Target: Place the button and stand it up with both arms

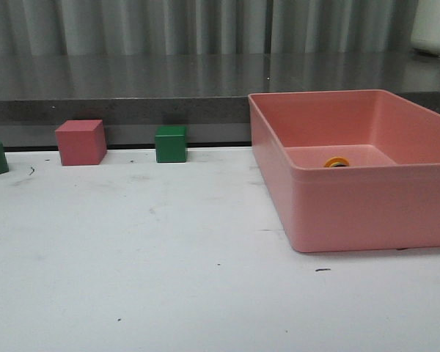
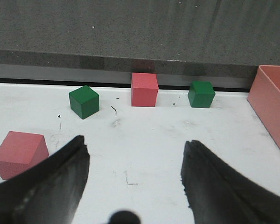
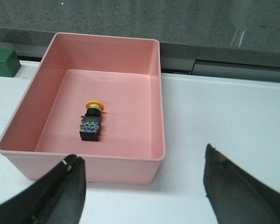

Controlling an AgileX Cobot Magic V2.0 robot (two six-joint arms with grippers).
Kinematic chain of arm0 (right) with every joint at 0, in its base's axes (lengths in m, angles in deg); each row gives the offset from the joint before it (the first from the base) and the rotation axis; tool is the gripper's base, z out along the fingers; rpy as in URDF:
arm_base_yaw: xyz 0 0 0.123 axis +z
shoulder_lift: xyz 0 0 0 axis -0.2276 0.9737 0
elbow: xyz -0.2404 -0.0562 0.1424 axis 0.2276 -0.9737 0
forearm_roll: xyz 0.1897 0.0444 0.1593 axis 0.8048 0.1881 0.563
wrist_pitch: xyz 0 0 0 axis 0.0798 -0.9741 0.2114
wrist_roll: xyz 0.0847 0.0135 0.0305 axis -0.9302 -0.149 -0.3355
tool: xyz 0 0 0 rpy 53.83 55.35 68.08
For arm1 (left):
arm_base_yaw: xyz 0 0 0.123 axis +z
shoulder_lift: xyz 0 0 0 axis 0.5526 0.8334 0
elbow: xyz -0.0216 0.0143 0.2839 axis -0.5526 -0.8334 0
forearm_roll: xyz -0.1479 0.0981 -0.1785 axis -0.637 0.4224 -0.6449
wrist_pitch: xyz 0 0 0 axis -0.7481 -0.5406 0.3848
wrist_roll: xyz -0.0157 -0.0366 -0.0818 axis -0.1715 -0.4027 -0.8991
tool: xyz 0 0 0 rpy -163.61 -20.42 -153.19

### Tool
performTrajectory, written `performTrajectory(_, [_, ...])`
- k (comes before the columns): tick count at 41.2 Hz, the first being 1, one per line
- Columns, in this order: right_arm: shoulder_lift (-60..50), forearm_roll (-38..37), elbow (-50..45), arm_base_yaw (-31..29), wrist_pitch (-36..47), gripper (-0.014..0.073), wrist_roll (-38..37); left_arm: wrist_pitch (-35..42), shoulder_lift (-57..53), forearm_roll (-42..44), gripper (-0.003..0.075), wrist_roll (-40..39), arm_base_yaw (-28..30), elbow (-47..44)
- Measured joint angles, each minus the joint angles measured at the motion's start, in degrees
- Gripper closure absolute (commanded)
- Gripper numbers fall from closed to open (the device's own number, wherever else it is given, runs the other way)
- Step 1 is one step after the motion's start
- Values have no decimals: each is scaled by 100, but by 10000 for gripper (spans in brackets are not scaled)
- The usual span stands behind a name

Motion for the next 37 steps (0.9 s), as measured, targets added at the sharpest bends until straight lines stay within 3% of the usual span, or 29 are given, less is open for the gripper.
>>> performTrajectory(27, [14,10,3,0,0,29,11,0,0,-10,283,0,0,0])
performTrajectory(37, [619,148,524,0,-549,29,11,0,0,-10,283,0,0,0])
